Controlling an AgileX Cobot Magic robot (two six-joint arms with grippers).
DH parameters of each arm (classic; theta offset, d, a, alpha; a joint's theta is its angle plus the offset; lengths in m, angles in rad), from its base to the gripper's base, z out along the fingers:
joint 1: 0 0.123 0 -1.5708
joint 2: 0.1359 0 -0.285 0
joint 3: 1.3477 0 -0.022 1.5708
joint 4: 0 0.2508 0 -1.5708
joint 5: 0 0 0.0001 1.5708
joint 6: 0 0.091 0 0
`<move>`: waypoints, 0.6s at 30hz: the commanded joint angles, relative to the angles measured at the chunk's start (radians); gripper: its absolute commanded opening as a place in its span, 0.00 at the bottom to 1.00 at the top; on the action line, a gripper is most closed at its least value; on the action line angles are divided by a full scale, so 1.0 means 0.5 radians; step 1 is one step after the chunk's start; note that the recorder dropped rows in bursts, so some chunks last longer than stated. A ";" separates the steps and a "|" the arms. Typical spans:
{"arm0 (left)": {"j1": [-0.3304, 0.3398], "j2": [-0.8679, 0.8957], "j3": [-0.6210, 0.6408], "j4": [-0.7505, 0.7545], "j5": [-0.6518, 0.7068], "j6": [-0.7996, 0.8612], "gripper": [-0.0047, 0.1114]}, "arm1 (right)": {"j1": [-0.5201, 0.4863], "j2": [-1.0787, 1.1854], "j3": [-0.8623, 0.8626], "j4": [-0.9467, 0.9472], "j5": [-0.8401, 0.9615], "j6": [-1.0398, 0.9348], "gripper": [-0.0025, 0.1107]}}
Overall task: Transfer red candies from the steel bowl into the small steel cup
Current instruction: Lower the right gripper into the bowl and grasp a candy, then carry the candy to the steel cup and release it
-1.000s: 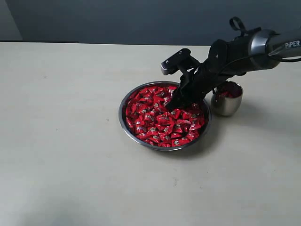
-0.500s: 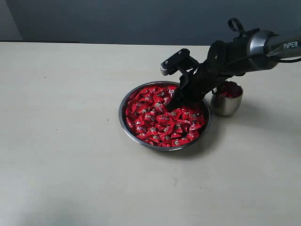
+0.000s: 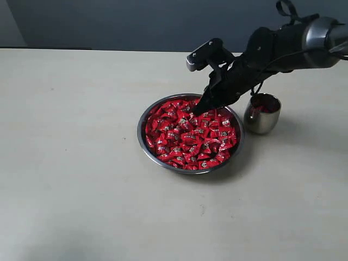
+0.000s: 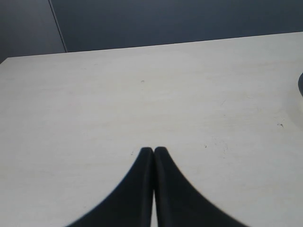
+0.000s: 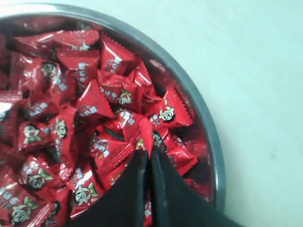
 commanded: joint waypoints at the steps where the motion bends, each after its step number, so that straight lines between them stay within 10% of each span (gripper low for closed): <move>1: -0.011 -0.010 -0.017 0.004 -0.010 -0.002 0.04 | -0.006 -0.113 -0.005 -0.019 0.078 0.020 0.04; 18: -0.011 -0.010 -0.017 0.004 -0.010 -0.002 0.04 | -0.565 -0.674 0.507 0.161 -0.011 0.161 0.04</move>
